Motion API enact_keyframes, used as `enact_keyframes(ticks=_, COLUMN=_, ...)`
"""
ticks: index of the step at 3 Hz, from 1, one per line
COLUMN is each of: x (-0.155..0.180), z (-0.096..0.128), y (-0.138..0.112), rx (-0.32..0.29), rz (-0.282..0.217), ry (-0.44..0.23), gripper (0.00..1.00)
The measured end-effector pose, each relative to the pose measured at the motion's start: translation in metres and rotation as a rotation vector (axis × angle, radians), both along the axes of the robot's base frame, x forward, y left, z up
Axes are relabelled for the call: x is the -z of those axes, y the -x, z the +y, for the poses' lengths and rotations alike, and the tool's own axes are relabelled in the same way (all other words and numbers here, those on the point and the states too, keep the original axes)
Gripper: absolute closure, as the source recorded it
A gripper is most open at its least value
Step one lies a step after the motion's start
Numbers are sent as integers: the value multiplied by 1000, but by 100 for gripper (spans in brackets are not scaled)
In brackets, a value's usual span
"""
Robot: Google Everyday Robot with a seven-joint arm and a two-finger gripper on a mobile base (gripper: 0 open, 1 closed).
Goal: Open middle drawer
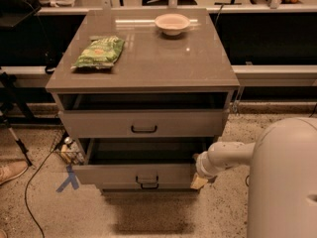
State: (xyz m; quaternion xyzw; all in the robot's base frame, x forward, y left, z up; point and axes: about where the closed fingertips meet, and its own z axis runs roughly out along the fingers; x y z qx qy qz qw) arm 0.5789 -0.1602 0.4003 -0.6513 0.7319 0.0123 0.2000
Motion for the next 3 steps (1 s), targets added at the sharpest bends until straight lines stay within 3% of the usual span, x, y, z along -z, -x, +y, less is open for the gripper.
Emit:
enact_keyframes(ticks=1, x=15, z=-6, y=3, rx=16, rz=57, ry=10, gripper=49)
enact_keyframes(ticks=3, x=9, z=-6, y=3, rx=16, rz=57, ry=10, gripper=96)
